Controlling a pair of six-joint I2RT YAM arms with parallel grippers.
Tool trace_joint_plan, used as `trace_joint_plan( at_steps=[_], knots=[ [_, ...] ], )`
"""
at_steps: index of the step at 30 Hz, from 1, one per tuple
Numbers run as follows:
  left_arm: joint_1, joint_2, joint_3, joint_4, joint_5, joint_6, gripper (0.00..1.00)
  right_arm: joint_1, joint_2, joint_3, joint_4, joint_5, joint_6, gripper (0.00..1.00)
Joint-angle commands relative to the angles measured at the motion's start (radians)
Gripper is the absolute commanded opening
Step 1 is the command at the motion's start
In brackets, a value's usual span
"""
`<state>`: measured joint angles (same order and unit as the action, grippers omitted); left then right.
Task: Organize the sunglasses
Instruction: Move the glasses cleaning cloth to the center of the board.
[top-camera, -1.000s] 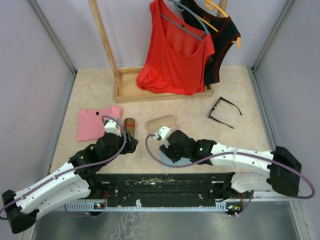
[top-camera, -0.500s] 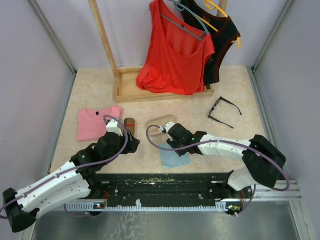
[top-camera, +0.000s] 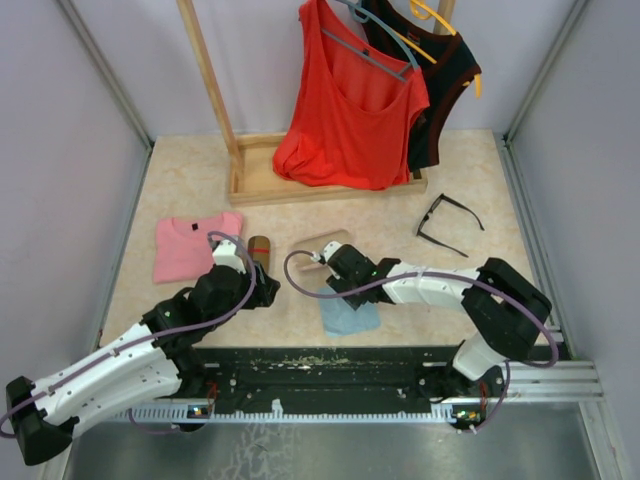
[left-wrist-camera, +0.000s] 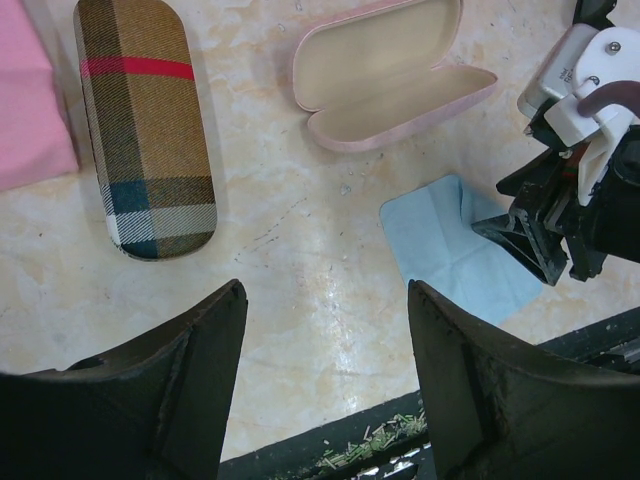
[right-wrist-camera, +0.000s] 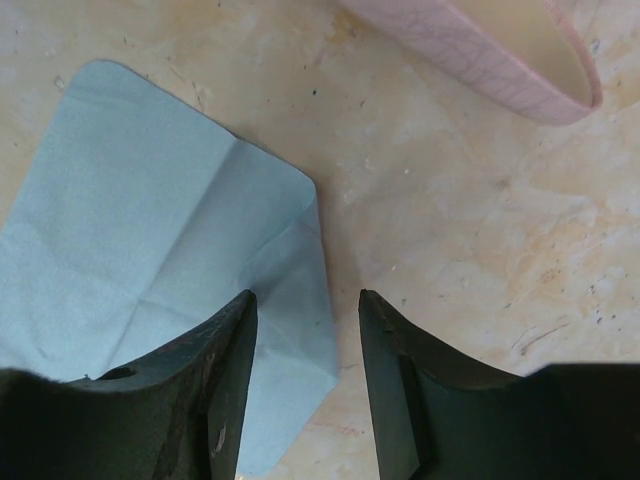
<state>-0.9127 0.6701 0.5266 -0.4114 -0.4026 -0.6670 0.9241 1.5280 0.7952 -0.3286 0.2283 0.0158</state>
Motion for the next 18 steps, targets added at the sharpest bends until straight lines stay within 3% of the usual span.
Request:
trace_joint_plan(
  at_steps=[1,9,18],
  knots=[
    [0.003,-0.001,-0.005,0.015,0.003,-0.008,0.71,-0.005,0.037,0.061,0.03,0.038,-0.03,0.46],
    [0.003,0.0,-0.007,0.016,0.002,-0.005,0.72,-0.026,0.034,0.058,0.038,0.078,-0.006,0.46],
    [0.003,0.002,-0.007,0.023,0.004,-0.004,0.72,-0.083,-0.014,0.043,0.039,0.035,0.001,0.25]
  ],
)
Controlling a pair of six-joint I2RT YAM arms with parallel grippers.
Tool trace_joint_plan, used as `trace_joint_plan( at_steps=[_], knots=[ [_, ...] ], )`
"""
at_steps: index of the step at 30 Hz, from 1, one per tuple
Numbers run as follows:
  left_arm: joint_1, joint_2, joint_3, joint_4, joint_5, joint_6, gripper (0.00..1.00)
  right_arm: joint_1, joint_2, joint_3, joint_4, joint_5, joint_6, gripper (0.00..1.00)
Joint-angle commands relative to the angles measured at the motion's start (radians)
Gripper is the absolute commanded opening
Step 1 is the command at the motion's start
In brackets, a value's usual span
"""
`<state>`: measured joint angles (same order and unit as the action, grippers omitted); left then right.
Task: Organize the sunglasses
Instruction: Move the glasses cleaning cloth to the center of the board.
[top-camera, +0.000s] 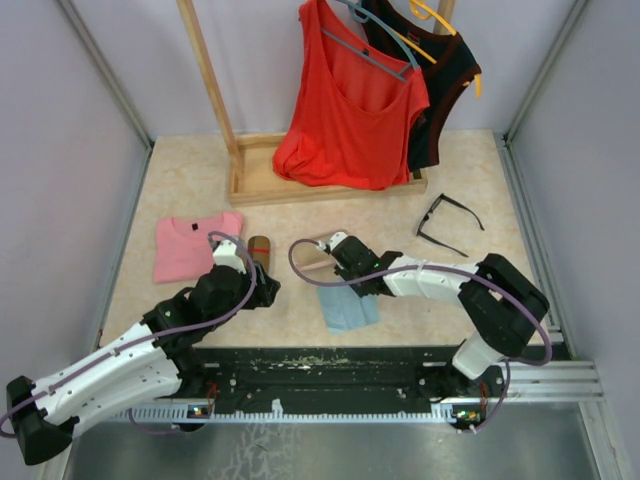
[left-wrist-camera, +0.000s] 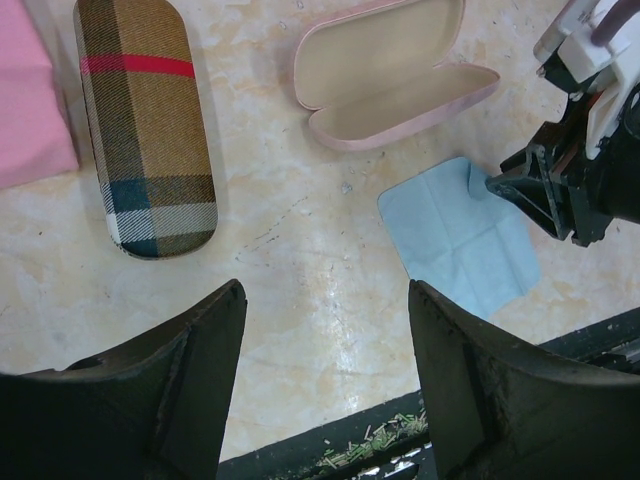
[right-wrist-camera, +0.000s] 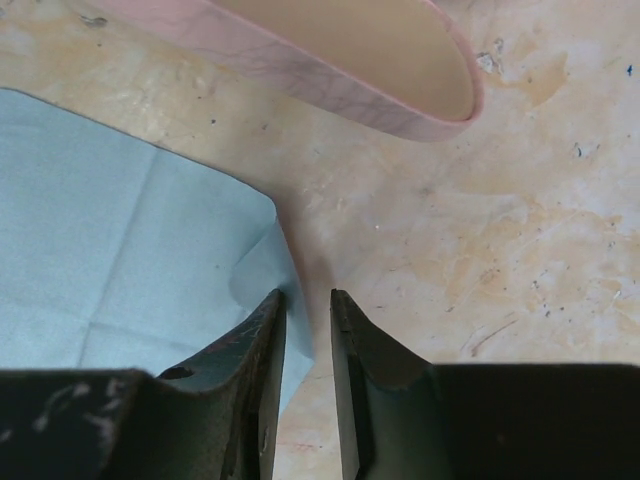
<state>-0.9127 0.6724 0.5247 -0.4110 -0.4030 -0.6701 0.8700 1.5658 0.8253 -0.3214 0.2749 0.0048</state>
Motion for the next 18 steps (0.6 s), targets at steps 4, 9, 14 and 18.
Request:
trace_joint_plan(
  at_steps=[4,9,14,18],
  knots=[
    [0.003,0.005,-0.005,0.027,0.009,-0.003,0.72,-0.053,-0.067,0.005,0.045,-0.049,0.017,0.2],
    [0.004,0.01,0.0,0.031,0.011,-0.001,0.72,-0.071,-0.085,0.009,0.048,-0.013,0.039,0.23],
    [0.004,0.019,0.001,0.038,0.021,0.0,0.72,-0.091,-0.107,0.005,0.076,-0.133,0.027,0.31],
    [0.004,0.019,0.001,0.039,0.024,0.0,0.72,-0.099,-0.094,0.009,0.085,-0.2,0.015,0.4]
  ],
)
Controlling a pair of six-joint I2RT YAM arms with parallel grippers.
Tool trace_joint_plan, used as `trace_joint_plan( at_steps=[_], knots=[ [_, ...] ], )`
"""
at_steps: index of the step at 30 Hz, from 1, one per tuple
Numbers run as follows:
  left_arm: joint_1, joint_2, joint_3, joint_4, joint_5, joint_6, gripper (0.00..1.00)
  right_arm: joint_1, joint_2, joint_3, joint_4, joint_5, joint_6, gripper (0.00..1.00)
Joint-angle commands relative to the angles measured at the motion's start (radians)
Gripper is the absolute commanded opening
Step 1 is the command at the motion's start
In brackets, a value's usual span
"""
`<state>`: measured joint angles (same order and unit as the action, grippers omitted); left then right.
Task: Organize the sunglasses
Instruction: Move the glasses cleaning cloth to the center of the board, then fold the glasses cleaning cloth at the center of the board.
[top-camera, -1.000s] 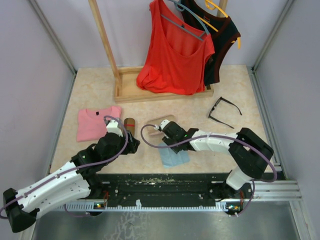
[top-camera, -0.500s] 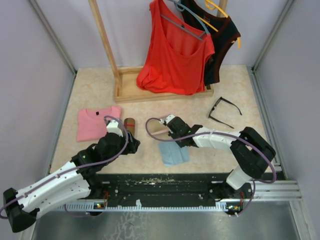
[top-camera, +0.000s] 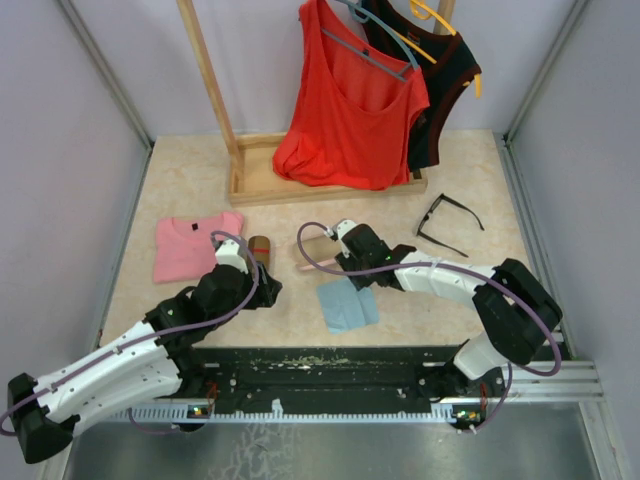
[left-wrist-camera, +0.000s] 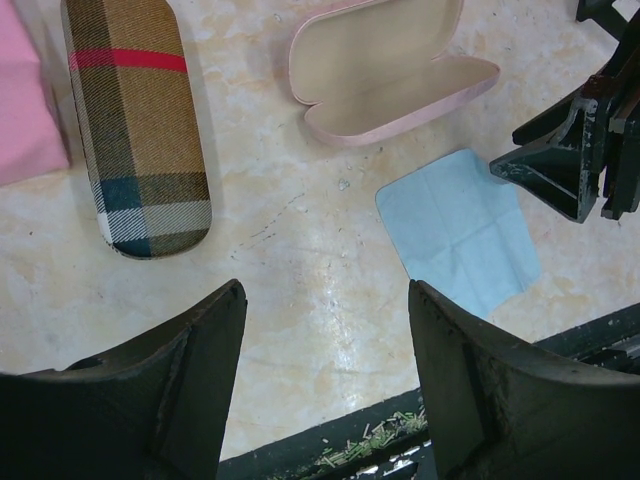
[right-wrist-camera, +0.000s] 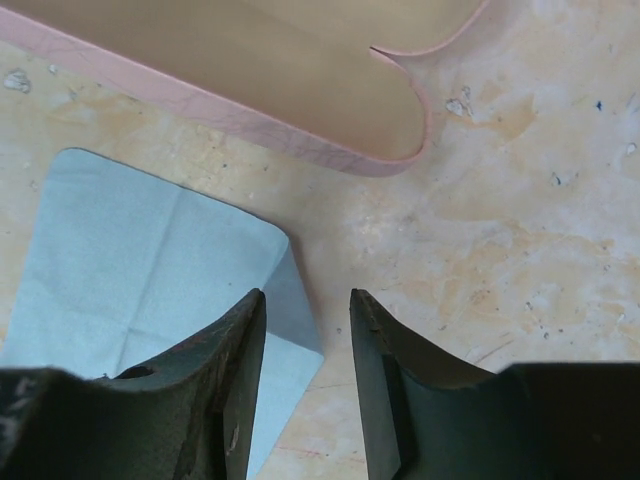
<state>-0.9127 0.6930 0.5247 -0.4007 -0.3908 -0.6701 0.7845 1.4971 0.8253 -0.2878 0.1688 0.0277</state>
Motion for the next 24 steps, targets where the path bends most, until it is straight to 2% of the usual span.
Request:
trace_joint_plan(
  at_steps=[1,5,16,24],
  knots=[
    [0.003,-0.003,0.002,0.028,0.012,0.0,0.72,-0.014,-0.02,0.01,0.052,-0.109,-0.01,0.41],
    [0.004,-0.008,0.001,0.027,0.013,-0.001,0.72,-0.013,-0.003,0.011,0.057,-0.171,-0.024,0.44],
    [0.003,-0.004,-0.008,0.032,0.018,-0.005,0.72,-0.006,0.057,0.05,-0.012,-0.061,-0.072,0.47],
    [0.004,-0.016,-0.012,0.028,0.019,-0.008,0.72,-0.001,0.088,0.054,-0.02,-0.029,-0.079,0.43]
  ],
)
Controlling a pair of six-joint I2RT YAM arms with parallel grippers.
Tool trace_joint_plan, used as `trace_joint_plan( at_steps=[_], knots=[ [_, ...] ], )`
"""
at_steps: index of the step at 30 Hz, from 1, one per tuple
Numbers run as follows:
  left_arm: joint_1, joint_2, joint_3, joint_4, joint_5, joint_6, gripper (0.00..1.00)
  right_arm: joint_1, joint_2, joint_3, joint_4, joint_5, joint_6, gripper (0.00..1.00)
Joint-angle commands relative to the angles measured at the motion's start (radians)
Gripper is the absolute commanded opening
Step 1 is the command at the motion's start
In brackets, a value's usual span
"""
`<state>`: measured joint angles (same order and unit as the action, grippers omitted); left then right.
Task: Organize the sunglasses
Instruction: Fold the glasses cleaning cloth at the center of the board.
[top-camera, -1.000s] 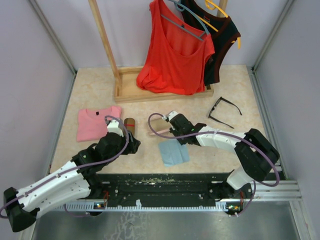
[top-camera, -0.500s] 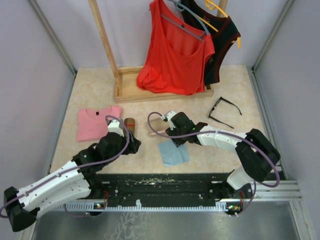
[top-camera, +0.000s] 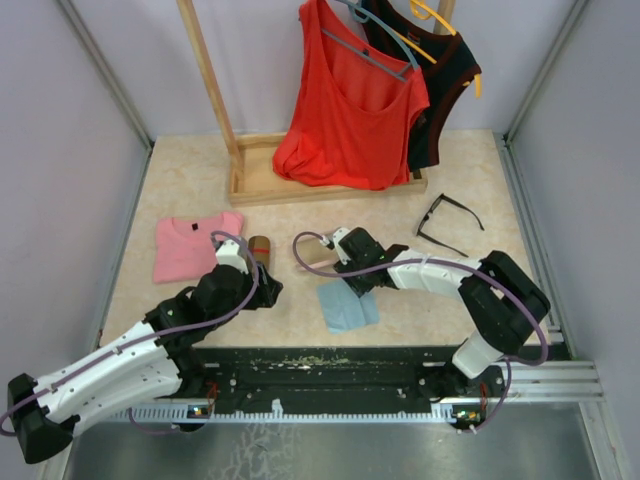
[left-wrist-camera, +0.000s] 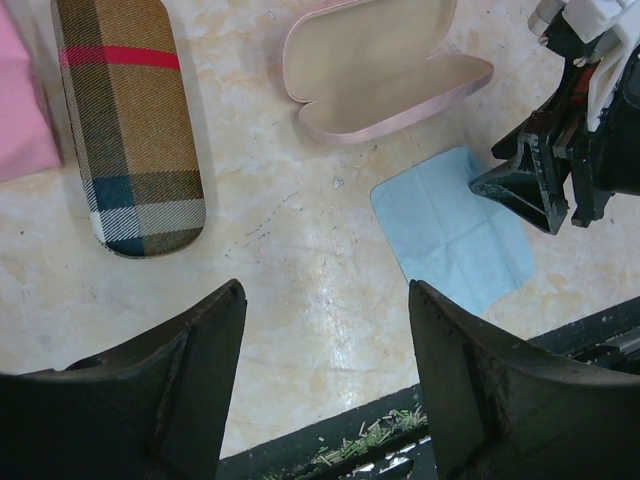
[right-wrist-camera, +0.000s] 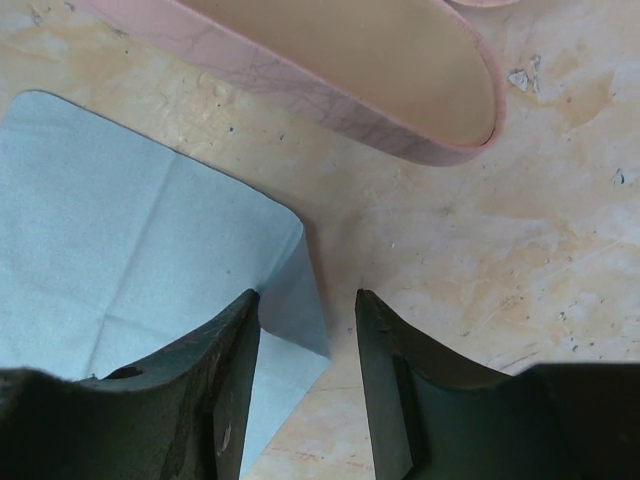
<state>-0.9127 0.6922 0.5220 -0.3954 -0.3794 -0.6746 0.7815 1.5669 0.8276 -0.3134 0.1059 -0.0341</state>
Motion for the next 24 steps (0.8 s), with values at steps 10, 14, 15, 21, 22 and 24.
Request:
trace_joint_plan(
  at_steps=[10,14,15,21,22,24],
  knots=[
    [0.004,-0.021,-0.01,0.017,0.005,-0.003,0.72,0.004,0.005,0.048,0.034,0.032,-0.009,0.26],
    [0.004,-0.02,-0.01,0.018,0.005,-0.005,0.72,0.004,0.004,0.048,0.036,0.031,-0.009,0.18],
    [0.004,-0.019,-0.009,0.019,0.005,-0.005,0.73,0.004,0.003,0.047,0.036,0.032,-0.009,0.15],
    [0.004,-0.01,-0.014,0.026,0.01,-0.003,0.73,0.004,-0.017,0.037,0.038,0.034,0.003,0.03],
    [0.004,-0.005,-0.016,0.03,0.013,-0.003,0.72,0.004,-0.022,0.033,0.04,0.029,0.009,0.0],
    [0.004,0.005,-0.019,0.043,0.025,0.001,0.73,0.003,-0.032,0.024,0.042,0.028,0.025,0.0]
  ],
)
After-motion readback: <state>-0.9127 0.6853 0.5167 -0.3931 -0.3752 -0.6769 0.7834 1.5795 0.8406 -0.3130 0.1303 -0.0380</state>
